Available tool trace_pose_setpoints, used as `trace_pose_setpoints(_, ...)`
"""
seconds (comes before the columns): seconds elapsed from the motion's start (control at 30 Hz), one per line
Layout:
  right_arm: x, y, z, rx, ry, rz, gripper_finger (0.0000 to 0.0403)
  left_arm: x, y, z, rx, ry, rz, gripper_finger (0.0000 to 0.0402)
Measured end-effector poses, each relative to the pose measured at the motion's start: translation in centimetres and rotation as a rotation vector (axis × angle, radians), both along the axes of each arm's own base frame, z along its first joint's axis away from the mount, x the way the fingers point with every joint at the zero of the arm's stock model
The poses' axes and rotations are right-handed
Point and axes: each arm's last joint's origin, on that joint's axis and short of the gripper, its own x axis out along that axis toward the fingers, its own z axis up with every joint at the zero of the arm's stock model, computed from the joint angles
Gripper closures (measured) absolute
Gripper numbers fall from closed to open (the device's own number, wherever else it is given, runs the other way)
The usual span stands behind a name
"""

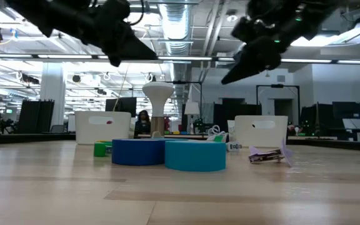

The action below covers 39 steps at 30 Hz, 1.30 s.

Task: Pick and place Stapler, Stapler remover, tape
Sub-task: Put the top green stapler into the left white bin

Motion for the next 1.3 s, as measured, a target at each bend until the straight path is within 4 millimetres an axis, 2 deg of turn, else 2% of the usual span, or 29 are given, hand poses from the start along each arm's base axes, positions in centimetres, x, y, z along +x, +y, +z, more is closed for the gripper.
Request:
trace_pose_setpoints(0.17,-4.4,0.3,0.0,-0.004,-0.201,-0.035,0.0403,1.5,0.0,-0.4,-0.023,0.047,0.008,0.0384)
trace_pose_setpoints(0.37,-9.1,0.7,-0.7,-0.041,-0.316,-0.135,0.0403,4.9,0.1,0.0,-0.022,0.105,0.007,0.0369)
trace_pose_setpoints(0.5,-10.9,0.9,-0.8,-0.046,-0.396,-0.17,0.0403,7.3,0.2,0.6,-0.018,0.099,0.023,0.0358)
trace_pose_setpoints(0.63,-12.5,1.0,-1.3,-0.042,-0.464,-0.217,0.0403,8.9,0.2,0.7,-0.052,0.206,0.121,0.0359)
trace_pose_setpoints(0.73,-13.3,1.1,-1.5,-0.034,-0.52,-0.242,0.0403,10.1,0.0,0.6,-0.089,0.265,0.157,0.0366)
trace_pose_setpoints(0.97,-14.4,1.0,-1.3,-0.039,-0.597,-0.284,0.0403,12.5,-0.7,0.6,-0.209,0.205,0.235,0.0385)
trace_pose_setpoints(1.17,-14.4,1.0,-1.4,-0.048,-0.58,-0.284,0.0403,13.1,-0.9,0.1,-0.242,0.207,0.195,0.0396)
trace_pose_setpoints(1.3,-14.4,1.0,-1.5,-0.061,-0.566,-0.279,0.0403,13.1,-0.9,0.5,-0.194,0.198,0.16,0.0394)
